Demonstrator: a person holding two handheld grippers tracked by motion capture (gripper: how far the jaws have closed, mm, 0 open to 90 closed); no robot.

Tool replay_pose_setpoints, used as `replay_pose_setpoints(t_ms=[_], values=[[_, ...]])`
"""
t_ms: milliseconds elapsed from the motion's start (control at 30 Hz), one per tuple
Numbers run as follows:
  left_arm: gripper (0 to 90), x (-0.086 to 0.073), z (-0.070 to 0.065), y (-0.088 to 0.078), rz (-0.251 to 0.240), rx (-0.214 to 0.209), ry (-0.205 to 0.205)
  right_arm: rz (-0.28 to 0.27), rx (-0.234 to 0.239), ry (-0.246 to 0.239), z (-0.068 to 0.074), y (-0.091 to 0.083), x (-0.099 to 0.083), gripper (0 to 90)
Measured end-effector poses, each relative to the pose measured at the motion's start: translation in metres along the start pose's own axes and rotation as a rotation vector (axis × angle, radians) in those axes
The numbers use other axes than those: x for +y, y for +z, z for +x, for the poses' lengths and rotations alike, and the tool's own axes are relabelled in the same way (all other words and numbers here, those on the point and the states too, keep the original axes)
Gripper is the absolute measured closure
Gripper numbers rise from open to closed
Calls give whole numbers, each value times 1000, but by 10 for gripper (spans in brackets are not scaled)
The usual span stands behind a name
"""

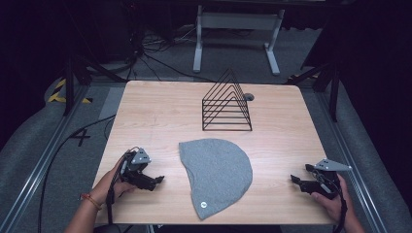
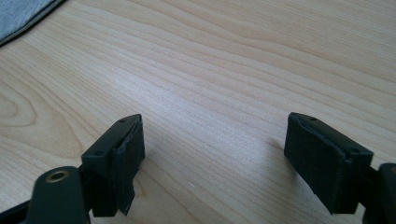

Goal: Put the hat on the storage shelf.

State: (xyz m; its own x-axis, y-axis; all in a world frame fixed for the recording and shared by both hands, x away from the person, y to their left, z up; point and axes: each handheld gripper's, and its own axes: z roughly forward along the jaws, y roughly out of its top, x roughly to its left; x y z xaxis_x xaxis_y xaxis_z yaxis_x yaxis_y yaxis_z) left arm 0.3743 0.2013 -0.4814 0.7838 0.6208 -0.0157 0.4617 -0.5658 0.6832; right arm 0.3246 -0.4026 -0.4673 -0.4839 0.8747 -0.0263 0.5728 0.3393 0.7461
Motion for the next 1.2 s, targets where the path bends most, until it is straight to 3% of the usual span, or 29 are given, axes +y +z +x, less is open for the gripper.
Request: replay_pose_setpoints(t_ms=[233,300,400,433,500,533,600,633,733,767,867,1000,1067,1200], values=[[2,-3,1,-2,-11,-12,23,-2,0,-4,2,-1,0,235],[4,-2,2,-4,14,-27,34,-3,1,-5,2,-1,0,234],[66,1,3,-4,14,-63,76,-1,0,-4,2,0,1,237],[69,2,2,-2,6,-63,71,6,-1,-1,2,-1,1,248],[110,7,3,-1,14,-72,85,18,-3,-2,4,-1,4,318],[151,9,3,0,7,-73,89,20,7,-13,5,-1,5,326],[196,15,3,3,13,-85,82,9,79,-24,11,0,9,350],[234,19,3,3,20,-75,95,1,95,-33,16,0,13,397],[379,34,2,3,-28,-102,114,-22,148,-101,38,-3,29,518],[451,40,1,3,-31,-97,126,-32,182,-111,47,-3,35,549],[544,59,-3,8,-66,-96,150,-62,266,-171,76,1,49,648],[587,84,-11,20,-86,-92,208,-57,378,-273,121,13,63,762],[602,93,-11,27,-80,-95,211,-46,440,-313,142,20,68,797],[637,108,-16,45,-51,-100,259,-25,526,-394,184,36,75,835]])
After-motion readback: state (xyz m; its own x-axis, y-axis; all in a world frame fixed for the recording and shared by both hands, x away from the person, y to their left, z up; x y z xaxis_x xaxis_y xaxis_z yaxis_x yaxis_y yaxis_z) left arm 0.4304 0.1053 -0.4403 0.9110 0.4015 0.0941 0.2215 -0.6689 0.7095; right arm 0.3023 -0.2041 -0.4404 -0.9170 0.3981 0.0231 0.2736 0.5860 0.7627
